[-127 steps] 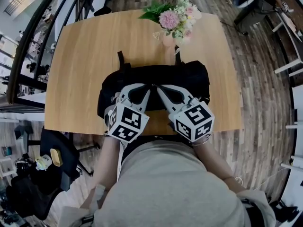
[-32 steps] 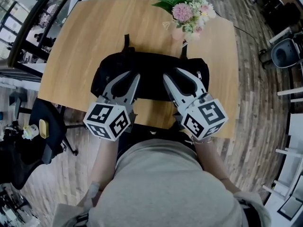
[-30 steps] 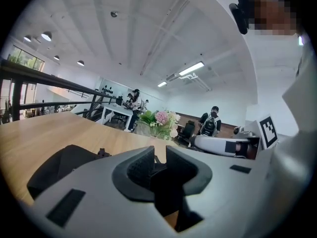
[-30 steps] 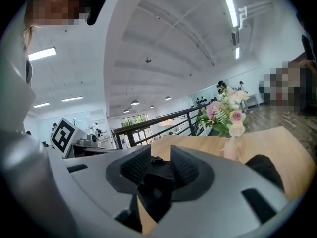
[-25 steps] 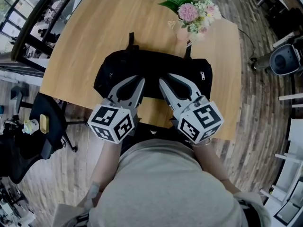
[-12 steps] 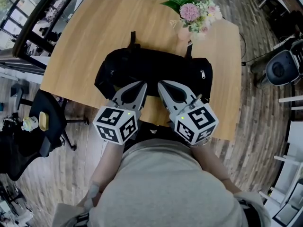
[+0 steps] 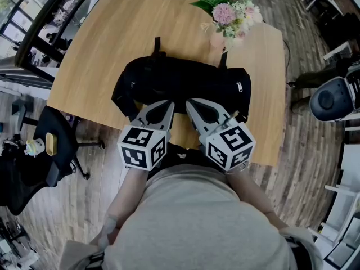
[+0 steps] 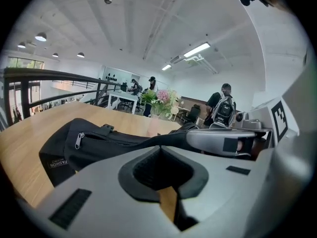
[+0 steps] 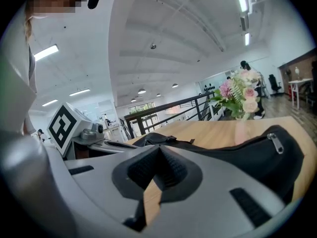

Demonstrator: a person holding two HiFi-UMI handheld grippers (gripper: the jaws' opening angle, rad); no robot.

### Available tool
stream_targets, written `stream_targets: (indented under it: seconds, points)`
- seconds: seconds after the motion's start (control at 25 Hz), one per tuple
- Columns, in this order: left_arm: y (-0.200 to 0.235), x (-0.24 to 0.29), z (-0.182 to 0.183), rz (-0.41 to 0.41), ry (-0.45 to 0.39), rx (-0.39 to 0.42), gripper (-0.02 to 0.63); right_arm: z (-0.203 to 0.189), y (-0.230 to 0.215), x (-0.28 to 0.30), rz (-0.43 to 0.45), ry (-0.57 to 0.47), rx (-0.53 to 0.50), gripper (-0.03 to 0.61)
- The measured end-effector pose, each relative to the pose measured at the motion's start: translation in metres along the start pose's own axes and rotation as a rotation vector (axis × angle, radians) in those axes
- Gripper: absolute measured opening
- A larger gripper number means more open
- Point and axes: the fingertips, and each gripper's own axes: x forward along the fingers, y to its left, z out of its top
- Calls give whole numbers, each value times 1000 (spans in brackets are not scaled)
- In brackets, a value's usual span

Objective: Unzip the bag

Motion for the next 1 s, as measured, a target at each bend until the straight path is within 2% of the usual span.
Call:
stream_targets:
  seconds: [1.0]
  points:
    - [-9, -5, -4, -36, -2, -9, 17, -3, 3, -7, -6, 1, -6, 6]
